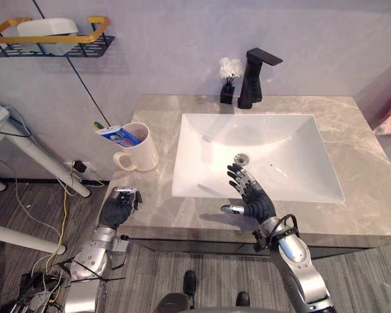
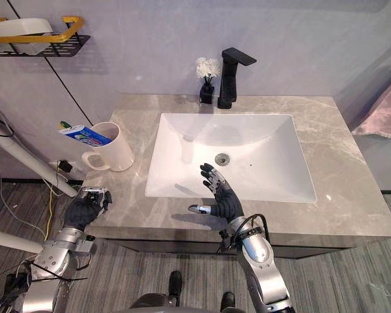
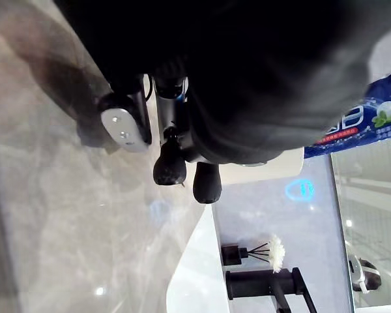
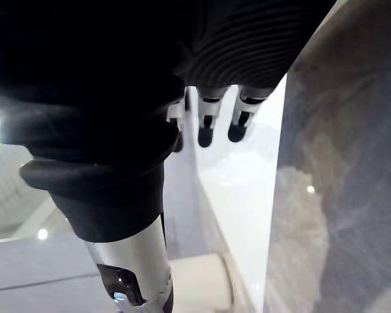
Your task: Organize washtable
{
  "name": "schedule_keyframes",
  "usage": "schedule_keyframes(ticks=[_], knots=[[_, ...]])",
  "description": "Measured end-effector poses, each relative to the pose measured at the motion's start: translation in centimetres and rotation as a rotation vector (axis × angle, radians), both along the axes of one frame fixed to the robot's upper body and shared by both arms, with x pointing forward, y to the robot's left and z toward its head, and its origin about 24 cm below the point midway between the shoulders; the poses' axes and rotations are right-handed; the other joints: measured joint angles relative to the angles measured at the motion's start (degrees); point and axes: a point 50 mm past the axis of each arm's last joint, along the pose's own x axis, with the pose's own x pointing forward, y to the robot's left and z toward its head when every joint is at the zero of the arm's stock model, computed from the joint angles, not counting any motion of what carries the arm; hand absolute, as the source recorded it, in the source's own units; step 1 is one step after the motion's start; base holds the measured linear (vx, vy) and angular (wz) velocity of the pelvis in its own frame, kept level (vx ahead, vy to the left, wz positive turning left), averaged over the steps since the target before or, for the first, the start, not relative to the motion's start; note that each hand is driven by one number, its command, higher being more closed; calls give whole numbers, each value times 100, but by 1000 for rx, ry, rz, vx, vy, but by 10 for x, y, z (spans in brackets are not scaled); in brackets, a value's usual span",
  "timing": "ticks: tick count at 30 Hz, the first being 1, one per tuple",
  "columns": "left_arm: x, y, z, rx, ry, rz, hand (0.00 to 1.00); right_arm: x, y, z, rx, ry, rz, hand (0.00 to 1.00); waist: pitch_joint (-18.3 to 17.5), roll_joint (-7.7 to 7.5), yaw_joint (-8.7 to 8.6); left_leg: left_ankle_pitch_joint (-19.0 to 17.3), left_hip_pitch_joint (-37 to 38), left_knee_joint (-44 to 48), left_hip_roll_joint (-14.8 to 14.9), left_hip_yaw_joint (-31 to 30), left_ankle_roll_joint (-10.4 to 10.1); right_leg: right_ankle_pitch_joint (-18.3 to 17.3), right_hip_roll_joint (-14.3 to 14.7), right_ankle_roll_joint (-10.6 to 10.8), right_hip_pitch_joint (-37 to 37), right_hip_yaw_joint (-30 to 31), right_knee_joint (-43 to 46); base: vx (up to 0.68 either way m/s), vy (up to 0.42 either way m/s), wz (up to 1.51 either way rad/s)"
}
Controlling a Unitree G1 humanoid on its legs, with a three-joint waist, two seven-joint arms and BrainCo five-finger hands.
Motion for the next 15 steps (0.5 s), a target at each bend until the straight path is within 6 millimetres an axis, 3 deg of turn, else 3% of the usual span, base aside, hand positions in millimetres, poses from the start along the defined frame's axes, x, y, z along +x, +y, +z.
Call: schedule_keyframes(ticks=[15], knots=[[11,2,6,74,-45,222,100,-3,-5,-7,4,46,-34,0,-193,-107,-6,25,-2,-2,-76,-10,19,-62,-88,36,-32,-20,103,0,1,1]])
